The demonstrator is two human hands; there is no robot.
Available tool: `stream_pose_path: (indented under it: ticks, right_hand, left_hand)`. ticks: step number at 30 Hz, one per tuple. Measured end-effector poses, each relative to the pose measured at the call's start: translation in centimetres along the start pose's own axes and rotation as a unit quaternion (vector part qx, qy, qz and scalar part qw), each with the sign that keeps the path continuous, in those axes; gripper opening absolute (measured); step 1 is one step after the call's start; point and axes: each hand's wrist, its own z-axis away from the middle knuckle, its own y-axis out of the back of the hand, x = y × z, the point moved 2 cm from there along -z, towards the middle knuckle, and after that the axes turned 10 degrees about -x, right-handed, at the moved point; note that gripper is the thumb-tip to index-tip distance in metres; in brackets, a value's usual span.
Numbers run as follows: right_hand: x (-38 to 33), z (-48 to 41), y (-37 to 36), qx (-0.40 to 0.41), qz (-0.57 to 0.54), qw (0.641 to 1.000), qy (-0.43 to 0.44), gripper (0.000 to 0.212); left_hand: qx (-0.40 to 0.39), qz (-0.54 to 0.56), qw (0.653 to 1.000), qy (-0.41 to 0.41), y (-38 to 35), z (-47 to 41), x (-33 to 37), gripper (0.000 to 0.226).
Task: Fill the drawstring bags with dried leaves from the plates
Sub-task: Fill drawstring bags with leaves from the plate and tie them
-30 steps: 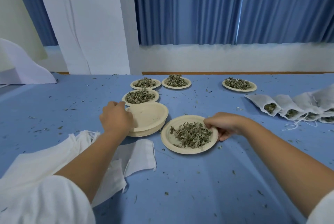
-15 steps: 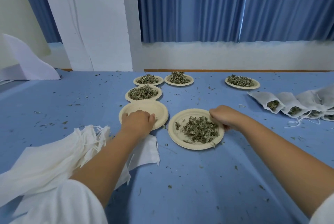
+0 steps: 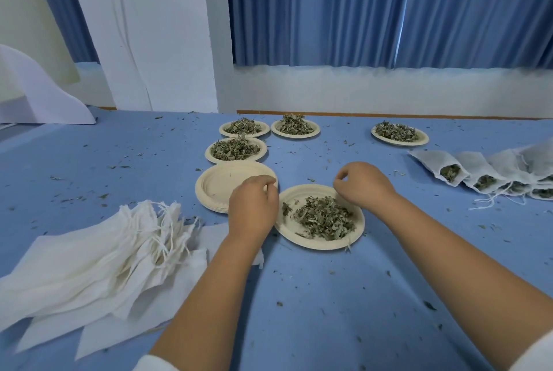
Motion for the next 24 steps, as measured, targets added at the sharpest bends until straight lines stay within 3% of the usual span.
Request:
stream_pose_path:
  ticks: [2, 6, 9, 11, 16, 21, 24]
  right_hand:
    - [-1.8, 0.6, -0.1, 0.021, -0.011, 0.998, 0.065, 0.02]
    - [-7.0, 2.9, -1.6, -0.08, 0.007, 0.973, 0.216, 0.013]
    - [-9.7, 4.0, -3.5, -0.13, 0.053, 0.949, 0.283, 0.012]
    - [-10.9, 4.1, -4.6, -0.132, 0.068, 0.942, 0.3, 0.011]
    - [-11.8, 3.5, -6.2, -0.115, 0.091, 0.941, 0.306, 0.036]
    - [-11.2, 3.4, -6.3, -0.108, -0.002, 0.948, 0.298, 0.031]
    - [-9.9, 3.0, -4.8, -0.1, -0.129, 0.955, 0.249, 0.01]
  left_hand:
    - [0.01, 0.044, 0.999, 0.02, 0.5, -0.3, -0.3, 0.028]
    - [0.037, 0.129, 0.99, 0.046, 2.4, -1.5, -0.8, 0.026]
    - [0.044, 0.139, 0.987, 0.064, 2.6, -1.6, -1.8, 0.025]
    - [0.051, 0.138, 0.987, 0.071, 2.5, -1.4, -2.3, 0.025]
    - [0.066, 0.137, 0.986, 0.065, 2.9, -1.5, -2.0, 0.025]
    - [0.07, 0.146, 0.984, 0.072, 3.1, -1.3, -1.9, 0.025]
    - [0.062, 0.168, 0.982, 0.057, 3.2, -1.4, -1.5, 0.023]
